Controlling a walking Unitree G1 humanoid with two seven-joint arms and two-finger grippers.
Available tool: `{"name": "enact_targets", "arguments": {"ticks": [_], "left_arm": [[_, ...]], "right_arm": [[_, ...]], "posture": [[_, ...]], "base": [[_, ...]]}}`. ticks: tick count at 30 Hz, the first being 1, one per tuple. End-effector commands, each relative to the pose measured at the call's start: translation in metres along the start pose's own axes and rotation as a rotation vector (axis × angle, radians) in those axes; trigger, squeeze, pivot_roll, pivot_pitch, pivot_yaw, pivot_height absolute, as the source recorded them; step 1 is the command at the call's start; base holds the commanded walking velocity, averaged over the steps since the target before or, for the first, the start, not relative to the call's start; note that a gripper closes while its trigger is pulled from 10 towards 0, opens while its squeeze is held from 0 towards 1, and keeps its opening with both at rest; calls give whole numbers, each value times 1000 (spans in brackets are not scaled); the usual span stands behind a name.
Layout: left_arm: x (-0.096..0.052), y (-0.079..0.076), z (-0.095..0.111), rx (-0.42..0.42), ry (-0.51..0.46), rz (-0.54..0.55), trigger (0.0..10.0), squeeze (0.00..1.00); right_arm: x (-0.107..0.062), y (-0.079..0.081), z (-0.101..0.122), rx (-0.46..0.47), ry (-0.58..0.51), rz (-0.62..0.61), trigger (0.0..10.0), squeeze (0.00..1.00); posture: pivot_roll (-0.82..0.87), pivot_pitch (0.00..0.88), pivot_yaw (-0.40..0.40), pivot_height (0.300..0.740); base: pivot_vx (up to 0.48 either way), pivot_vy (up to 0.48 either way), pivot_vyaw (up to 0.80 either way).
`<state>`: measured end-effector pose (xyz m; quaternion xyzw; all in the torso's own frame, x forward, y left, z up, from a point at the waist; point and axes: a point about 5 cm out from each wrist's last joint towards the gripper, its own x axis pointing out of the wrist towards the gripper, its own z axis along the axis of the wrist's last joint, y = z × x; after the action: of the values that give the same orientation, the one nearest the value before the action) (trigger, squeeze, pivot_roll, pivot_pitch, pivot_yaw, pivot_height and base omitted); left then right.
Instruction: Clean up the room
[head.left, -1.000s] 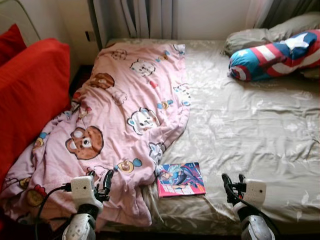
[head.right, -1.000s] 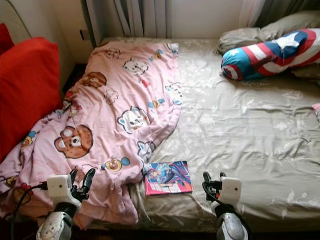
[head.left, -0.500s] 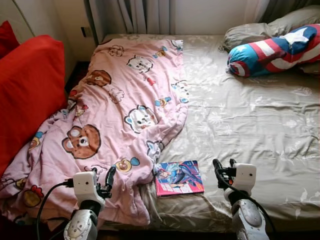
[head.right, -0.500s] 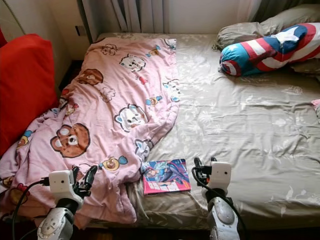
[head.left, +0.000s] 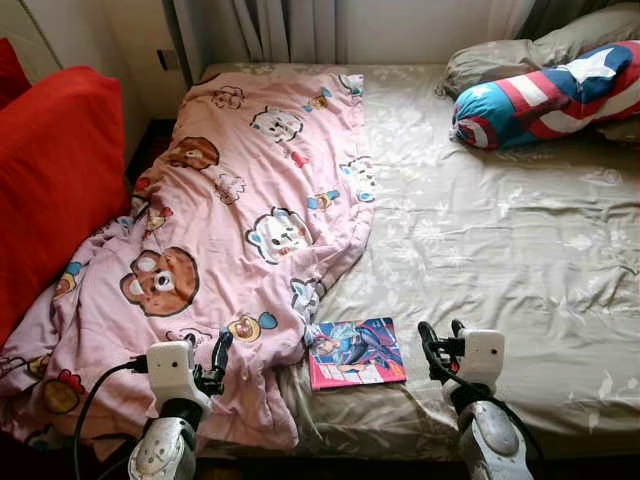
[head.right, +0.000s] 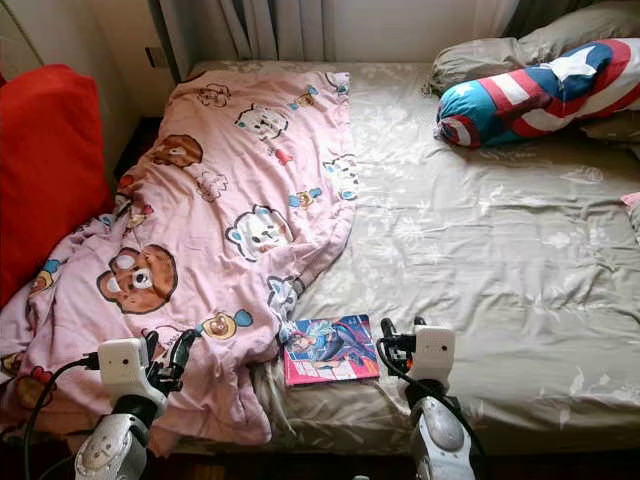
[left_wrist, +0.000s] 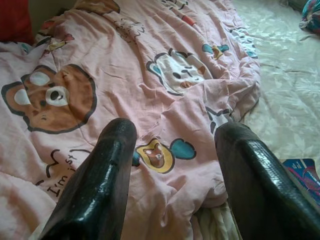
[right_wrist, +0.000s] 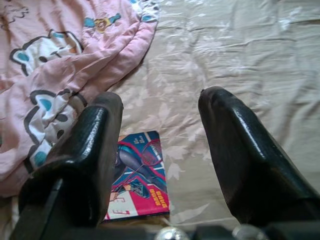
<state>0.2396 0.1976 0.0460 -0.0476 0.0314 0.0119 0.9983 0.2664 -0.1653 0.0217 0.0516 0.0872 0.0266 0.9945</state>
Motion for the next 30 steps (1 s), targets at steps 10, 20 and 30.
{"name": "enact_targets", "arguments": {"ticks": [10,20,30], "left_arm": [[-5,0,-8,-12,41,12,10000,0],[-3,1,-7,-7,43,9,10000,0],[-2,1,-6,-3,43,3,10000,0]], "right_arm": [[-3,-4,-7,9,22,1,10000,0],[-4,1,-14,21,45,36,10000,0],[-2,-1,-17,13,60,33,10000,0]], "posture": [[-63,157,-24,690],[-61,160,-22,670],[-59,160,-22,670]], "base": [[0,0,0],[0,0,0],[0,0,0]]}}
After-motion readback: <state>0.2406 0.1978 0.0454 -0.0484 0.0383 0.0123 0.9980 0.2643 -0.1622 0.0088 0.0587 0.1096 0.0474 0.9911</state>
